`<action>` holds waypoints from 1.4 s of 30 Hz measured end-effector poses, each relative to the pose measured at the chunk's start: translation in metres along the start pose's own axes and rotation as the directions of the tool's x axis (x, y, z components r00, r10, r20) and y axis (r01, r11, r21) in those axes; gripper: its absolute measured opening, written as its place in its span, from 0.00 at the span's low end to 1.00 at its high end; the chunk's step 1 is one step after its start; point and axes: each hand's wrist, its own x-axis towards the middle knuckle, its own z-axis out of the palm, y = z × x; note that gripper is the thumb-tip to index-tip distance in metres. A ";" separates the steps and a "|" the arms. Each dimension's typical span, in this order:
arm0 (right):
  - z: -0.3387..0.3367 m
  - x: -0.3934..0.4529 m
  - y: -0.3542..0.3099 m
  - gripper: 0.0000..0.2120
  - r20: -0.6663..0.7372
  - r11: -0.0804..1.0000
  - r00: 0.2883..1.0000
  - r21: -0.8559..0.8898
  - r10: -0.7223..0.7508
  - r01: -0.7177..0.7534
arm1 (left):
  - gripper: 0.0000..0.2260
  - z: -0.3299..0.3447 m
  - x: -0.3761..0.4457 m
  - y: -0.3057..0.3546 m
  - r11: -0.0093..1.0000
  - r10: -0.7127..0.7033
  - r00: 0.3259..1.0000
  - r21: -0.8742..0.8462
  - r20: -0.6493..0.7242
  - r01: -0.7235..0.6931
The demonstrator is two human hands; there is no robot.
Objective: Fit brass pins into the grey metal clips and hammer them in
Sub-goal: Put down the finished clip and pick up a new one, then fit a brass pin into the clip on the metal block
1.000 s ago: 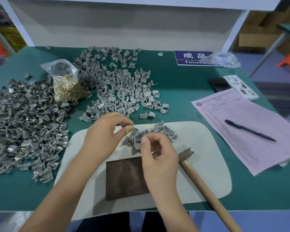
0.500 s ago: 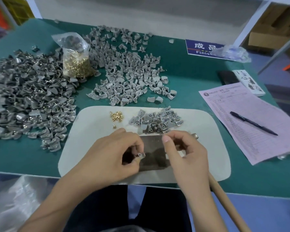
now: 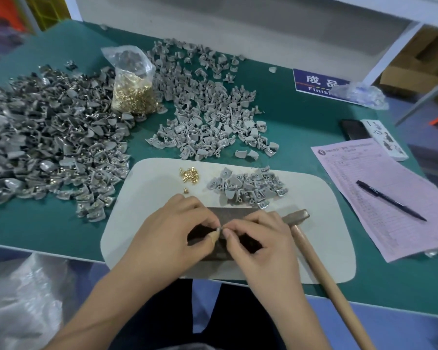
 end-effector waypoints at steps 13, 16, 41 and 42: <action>0.001 -0.002 0.006 0.05 -0.022 0.997 1.000 0.070 -0.017 0.018 | 0.04 0.006 -0.003 -0.001 0.998 -0.062 0.997 -0.005 -0.036 0.062; 0.004 -0.005 0.004 0.06 -0.048 0.992 0.999 0.126 -0.005 0.011 | 0.05 0.009 -0.005 -0.001 0.997 -0.072 0.996 0.005 -0.055 0.073; -0.013 0.015 0.004 0.04 0.123 0.998 0.992 0.057 -0.041 0.034 | 0.03 0.005 -0.004 -0.004 0.998 -0.017 0.999 0.063 -0.030 0.019; -0.015 0.012 0.006 0.05 0.080 0.995 0.996 0.103 -0.028 0.020 | 0.03 0.005 -0.005 -0.004 0.997 -0.015 0.999 0.079 -0.039 0.018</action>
